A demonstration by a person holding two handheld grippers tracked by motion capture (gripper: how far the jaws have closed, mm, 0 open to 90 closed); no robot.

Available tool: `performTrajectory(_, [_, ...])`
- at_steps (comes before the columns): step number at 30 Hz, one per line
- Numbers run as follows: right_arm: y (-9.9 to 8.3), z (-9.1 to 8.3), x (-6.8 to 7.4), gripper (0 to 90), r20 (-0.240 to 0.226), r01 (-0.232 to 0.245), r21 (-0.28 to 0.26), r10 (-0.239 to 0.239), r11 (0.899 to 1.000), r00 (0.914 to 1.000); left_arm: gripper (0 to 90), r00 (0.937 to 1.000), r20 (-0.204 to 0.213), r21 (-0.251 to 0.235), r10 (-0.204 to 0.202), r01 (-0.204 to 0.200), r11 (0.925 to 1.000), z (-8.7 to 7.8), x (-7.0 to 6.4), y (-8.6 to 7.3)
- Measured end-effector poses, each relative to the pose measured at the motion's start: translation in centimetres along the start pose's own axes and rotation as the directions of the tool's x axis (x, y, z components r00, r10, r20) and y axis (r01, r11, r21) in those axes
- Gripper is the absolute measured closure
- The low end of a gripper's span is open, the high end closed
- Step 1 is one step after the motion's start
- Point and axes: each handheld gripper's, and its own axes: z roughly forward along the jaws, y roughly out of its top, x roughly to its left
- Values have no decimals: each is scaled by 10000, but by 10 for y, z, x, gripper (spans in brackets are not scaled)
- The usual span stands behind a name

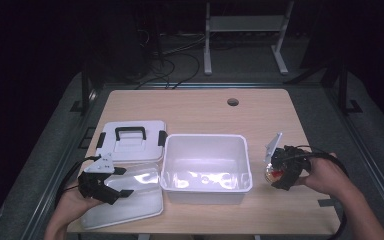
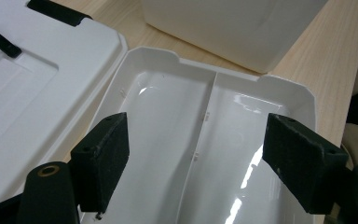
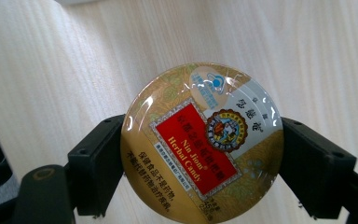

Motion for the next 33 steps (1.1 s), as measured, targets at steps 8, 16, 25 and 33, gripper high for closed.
performTrajectory(8, [20,-37,-3,201,265,552,155,-556,9984,9981,204,10000,-31,-11,-81,81,10000,0,0,-2])
performTrajectory(16, [40,-64,-1,202,439,1011,255,-1022,9945,9938,193,10000,-41,-11,-79,79,10000,0,0,-3])
performTrajectory(25, [61,-82,4,202,490,1438,227,-1447,9894,9883,187,9998,-109,-152,-143,141,9998,-3,1,-4])
performTrajectory(33, [81,-86,8,201,383,1769,216,-1776,9840,9834,178,9996,-188,-272,-205,199,9994,-7,2,-7])
